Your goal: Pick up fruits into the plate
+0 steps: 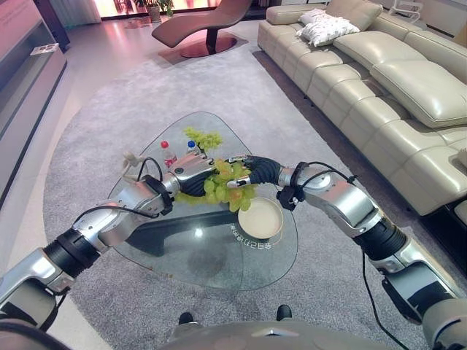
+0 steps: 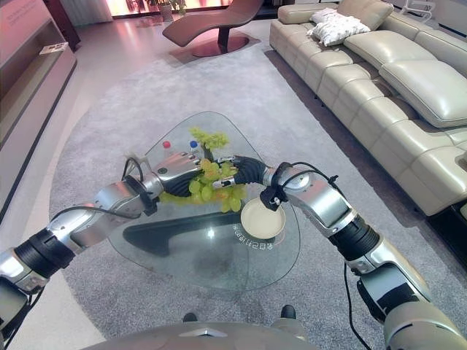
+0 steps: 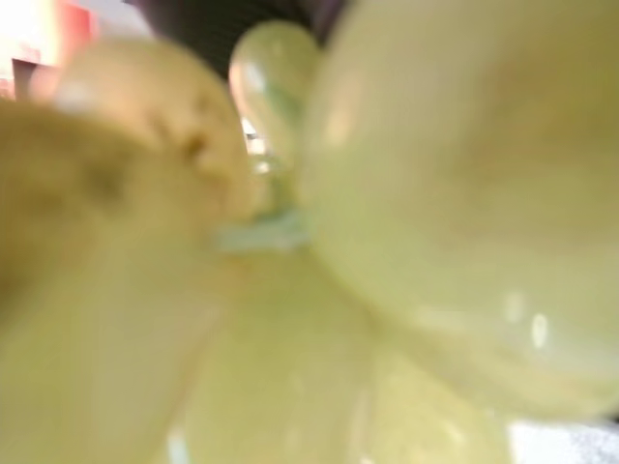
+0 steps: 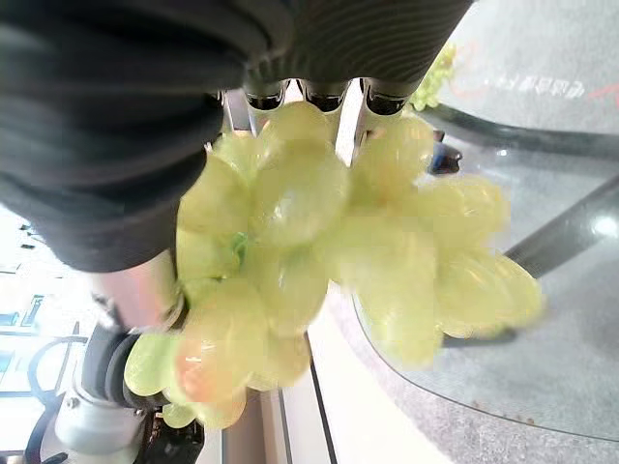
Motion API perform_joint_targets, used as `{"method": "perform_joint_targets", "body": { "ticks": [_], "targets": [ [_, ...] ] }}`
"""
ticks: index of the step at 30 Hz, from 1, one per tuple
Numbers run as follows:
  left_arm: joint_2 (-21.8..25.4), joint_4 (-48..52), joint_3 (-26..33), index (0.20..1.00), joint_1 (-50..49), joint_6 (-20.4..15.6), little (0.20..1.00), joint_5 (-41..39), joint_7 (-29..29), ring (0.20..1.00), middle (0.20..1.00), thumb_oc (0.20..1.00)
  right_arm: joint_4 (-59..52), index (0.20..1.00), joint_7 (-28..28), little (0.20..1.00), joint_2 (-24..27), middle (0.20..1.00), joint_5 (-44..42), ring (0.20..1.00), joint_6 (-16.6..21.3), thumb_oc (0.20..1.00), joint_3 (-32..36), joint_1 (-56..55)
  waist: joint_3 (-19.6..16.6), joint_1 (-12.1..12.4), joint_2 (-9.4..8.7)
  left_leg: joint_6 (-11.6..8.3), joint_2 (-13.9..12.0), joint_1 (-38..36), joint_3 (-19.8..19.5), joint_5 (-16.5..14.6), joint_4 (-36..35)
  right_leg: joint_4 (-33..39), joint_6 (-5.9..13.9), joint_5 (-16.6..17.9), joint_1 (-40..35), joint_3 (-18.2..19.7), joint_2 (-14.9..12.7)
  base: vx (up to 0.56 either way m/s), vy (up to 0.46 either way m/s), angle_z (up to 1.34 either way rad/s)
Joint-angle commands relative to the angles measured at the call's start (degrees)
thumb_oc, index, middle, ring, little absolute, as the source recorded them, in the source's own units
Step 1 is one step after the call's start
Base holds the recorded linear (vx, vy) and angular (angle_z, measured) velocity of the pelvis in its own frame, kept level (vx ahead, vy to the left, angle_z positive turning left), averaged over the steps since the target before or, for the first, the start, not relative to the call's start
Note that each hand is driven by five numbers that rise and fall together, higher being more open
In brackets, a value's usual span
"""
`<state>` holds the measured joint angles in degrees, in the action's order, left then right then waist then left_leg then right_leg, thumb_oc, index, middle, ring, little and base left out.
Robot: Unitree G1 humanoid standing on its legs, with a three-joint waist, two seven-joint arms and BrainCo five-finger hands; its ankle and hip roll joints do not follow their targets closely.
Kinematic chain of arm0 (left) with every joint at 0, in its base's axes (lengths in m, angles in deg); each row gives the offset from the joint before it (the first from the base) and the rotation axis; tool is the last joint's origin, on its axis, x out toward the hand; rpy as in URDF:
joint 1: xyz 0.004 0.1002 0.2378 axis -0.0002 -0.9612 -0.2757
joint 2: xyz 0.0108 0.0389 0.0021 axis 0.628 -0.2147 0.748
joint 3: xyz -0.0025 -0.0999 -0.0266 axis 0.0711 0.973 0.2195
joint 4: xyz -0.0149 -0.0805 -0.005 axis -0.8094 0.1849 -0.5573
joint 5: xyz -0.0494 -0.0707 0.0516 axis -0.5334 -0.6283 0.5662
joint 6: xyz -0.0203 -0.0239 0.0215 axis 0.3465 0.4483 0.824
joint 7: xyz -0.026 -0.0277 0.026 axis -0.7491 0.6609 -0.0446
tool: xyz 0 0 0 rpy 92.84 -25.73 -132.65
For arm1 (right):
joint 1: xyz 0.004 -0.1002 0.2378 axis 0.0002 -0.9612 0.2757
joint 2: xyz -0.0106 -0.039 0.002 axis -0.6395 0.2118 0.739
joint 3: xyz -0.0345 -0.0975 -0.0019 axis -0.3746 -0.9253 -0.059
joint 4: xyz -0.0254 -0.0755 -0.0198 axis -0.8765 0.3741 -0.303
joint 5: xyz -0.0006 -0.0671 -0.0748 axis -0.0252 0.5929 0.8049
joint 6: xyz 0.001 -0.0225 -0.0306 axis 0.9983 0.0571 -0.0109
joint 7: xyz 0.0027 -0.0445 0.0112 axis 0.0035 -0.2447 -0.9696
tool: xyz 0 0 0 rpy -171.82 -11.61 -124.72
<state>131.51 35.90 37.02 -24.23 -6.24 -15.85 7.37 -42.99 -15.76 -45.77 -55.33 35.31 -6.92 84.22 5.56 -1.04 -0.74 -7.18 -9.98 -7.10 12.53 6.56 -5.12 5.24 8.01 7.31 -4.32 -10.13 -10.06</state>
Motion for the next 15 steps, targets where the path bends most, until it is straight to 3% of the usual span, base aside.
{"method": "perform_joint_targets", "body": {
  "ticks": [1, 15],
  "targets": [
    [-2.65, 2.23, 8.13, 0.200, 12.98, 4.59, 0.200, -0.16, 7.92, 0.200, 0.200, 0.200, -3.72, 0.200, 3.86, 0.200, -3.13, 0.200, -2.69, 0.200, 0.27, 0.200, -7.11, 0.76, -1.24, -0.08, -1.00, 0.60, 0.29, 0.17, -0.21, -4.23, 0.89, -1.91, 0.50, -5.06, -3.07, -3.40, -1.43, 0.00, 0.000, 0.00],
    [-3.19, 2.90, 6.63, 0.200, 15.44, 6.75, 0.200, 2.01, 5.43, 0.200, 0.200, 0.200, -3.11, 0.200, 2.43, 0.200, -4.50, 0.200, -3.79, 0.200, -0.05, 0.200, -7.25, 1.51, -1.22, -0.31, -0.95, 0.67, 0.29, -0.13, -0.23, -4.41, 0.86, -1.99, 0.50, -5.26, -3.24, -3.06, -1.33, 0.00, 0.000, 0.00]
  ]
}}
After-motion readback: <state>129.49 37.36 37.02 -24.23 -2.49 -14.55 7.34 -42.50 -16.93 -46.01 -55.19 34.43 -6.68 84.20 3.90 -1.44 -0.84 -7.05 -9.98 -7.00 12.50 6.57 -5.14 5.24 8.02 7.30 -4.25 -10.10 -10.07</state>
